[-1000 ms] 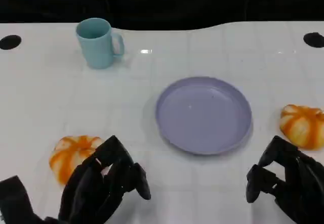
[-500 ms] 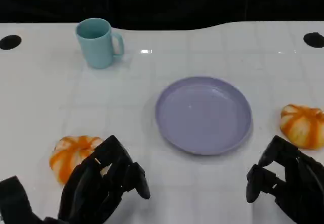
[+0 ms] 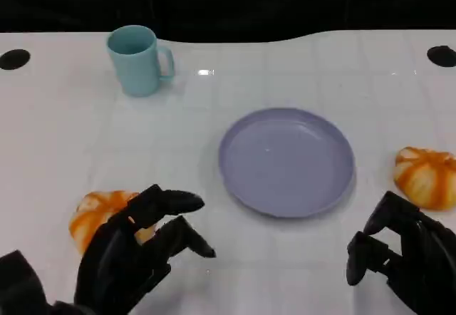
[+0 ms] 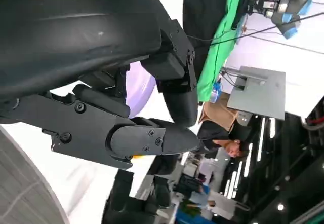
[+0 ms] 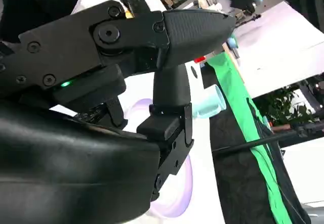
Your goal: Grasp the bread from the table and place it into the plate.
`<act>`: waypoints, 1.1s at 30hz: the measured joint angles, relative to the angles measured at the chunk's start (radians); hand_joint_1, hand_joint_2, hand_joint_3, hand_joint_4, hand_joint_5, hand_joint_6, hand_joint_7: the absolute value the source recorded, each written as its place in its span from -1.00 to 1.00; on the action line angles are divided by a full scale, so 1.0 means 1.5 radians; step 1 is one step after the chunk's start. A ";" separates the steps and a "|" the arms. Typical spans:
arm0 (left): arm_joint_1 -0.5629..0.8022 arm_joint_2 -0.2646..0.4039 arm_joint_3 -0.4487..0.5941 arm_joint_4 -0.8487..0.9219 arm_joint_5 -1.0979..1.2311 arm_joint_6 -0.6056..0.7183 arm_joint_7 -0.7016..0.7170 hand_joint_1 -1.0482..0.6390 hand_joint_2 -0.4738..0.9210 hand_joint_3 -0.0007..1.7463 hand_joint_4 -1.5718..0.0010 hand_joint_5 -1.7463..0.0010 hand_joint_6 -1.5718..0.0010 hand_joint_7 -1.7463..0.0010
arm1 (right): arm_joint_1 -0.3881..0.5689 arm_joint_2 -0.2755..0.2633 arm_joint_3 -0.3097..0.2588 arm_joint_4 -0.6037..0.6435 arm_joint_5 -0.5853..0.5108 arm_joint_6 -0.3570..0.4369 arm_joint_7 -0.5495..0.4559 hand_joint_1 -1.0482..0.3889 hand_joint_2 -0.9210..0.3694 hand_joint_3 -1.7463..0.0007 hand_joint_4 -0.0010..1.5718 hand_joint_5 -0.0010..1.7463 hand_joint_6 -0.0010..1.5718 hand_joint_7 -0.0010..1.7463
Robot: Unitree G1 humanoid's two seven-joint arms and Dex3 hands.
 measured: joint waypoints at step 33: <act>-0.022 0.345 -0.031 -0.281 0.713 0.001 0.121 -0.52 1.00 -0.92 0.99 0.72 0.75 0.99 | 0.000 0.000 0.001 -0.005 0.000 0.000 -0.002 -0.35 -1.00 0.63 -0.05 1.00 -0.22 0.80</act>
